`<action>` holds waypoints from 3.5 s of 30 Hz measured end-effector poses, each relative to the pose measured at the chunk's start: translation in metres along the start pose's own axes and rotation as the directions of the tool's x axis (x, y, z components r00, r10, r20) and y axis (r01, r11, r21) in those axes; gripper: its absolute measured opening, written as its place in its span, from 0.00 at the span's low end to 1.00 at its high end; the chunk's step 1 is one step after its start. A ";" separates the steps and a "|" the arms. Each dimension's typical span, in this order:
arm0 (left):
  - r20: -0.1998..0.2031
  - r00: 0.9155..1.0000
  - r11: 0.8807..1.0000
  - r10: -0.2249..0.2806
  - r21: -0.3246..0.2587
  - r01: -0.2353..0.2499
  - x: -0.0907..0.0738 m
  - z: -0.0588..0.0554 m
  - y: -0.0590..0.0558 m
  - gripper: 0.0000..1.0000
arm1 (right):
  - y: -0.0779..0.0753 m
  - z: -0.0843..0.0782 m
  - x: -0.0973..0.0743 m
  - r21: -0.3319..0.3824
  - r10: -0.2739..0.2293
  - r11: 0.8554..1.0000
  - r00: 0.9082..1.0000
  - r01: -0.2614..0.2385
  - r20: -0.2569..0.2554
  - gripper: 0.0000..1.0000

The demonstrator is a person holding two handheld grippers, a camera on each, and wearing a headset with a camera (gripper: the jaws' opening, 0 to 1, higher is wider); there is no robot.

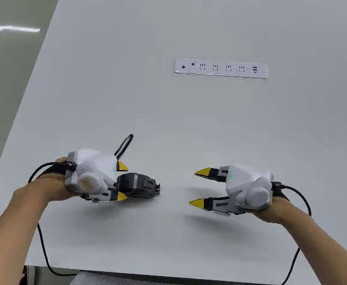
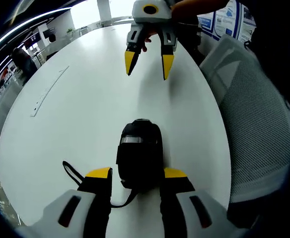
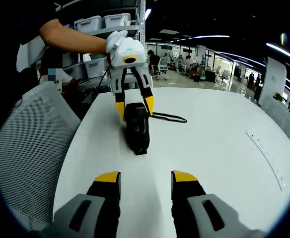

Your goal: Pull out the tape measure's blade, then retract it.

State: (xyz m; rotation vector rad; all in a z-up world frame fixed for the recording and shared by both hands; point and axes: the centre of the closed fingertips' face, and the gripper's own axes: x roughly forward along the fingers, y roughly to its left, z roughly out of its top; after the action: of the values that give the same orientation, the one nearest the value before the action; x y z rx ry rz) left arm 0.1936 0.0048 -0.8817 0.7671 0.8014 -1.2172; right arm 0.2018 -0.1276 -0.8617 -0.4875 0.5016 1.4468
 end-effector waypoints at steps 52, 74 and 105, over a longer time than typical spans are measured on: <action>0.043 0.999 1.000 -0.028 -0.003 0.028 0.006 0.001 -0.004 0.27 | 0.012 0.006 0.089 -0.075 0.161 0.984 0.987 -0.162 -0.012 0.19; 0.080 0.997 0.999 -0.023 -0.026 0.026 0.007 0.002 -0.004 0.27 | 0.011 0.002 0.097 -0.080 0.150 0.985 0.988 -0.152 -0.030 0.11; 0.072 0.997 0.999 -0.032 -0.005 0.033 0.006 0.000 -0.004 0.27 | 0.014 0.004 0.093 -0.074 0.148 0.986 0.988 -0.150 -0.034 0.09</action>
State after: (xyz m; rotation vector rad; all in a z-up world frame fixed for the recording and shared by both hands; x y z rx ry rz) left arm 0.1901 0.0013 -0.8871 0.7040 0.7607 -1.2642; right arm 0.1937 -0.0494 -0.9143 -0.5414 0.5154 1.6086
